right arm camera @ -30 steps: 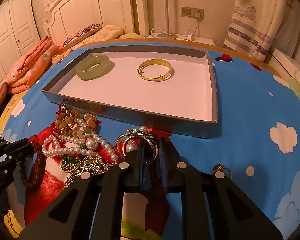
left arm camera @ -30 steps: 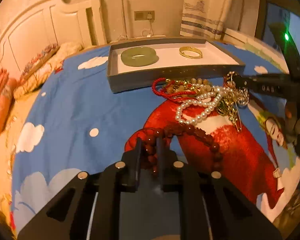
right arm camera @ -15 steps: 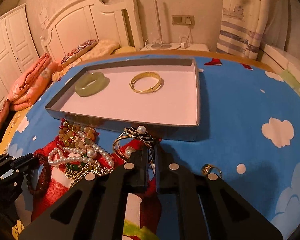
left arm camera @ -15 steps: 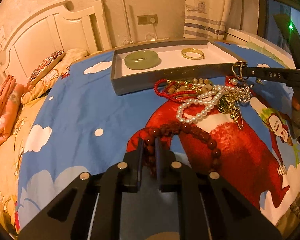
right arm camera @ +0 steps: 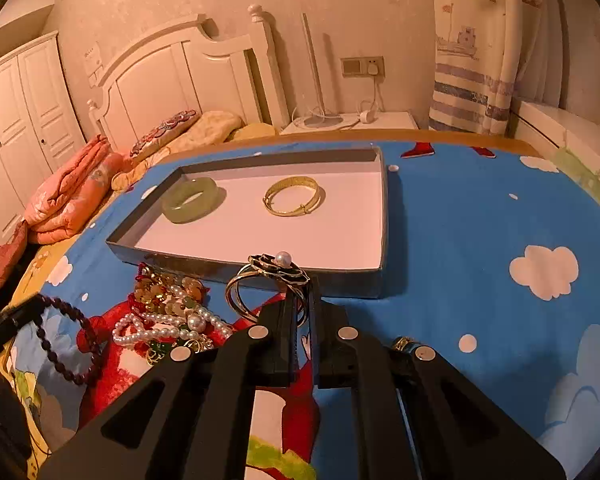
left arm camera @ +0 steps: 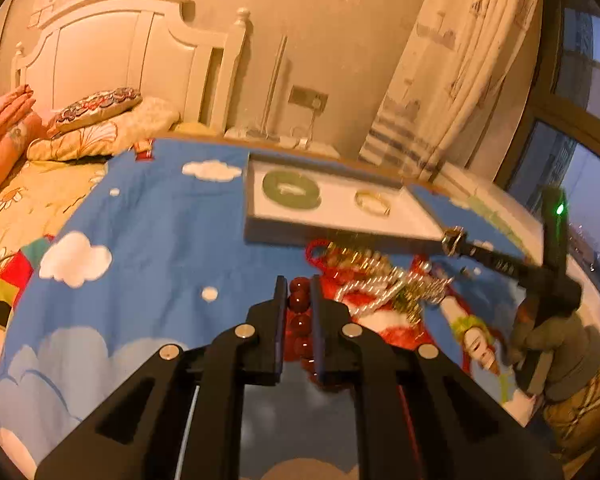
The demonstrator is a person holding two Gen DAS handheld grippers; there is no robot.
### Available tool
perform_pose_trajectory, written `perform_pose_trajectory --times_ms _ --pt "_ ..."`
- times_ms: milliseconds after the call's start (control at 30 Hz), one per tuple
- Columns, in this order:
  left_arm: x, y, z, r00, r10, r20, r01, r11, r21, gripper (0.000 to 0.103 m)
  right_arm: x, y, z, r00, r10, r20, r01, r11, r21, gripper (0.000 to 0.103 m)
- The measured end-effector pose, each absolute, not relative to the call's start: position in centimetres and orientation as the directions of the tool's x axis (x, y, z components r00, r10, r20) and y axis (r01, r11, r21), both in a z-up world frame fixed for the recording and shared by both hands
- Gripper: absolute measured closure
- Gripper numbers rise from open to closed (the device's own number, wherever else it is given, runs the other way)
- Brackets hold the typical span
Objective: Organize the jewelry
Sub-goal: 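Lift and carry the bead bracelet and ring over the grey tray with both tools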
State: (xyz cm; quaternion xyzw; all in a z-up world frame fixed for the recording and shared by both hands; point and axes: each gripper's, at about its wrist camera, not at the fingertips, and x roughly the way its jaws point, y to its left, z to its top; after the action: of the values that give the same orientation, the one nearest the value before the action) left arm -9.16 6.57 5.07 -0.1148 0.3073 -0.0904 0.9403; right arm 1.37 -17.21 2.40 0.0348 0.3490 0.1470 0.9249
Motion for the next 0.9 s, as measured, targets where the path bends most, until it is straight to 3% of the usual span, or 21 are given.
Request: perform_pose_trajectory --times_ms 467,900 --pt "-6.5 3.0 11.6 0.85 -0.286 -0.442 0.223 0.956 -0.189 0.093 1.1 -17.7 2.9 0.734 0.294 -0.612 -0.24 0.956 0.17 0.098" --pt "1.3 -1.5 12.3 0.814 -0.344 -0.468 0.295 0.939 -0.177 0.092 2.8 -16.6 4.1 0.743 0.286 -0.606 -0.253 0.957 0.142 0.098"
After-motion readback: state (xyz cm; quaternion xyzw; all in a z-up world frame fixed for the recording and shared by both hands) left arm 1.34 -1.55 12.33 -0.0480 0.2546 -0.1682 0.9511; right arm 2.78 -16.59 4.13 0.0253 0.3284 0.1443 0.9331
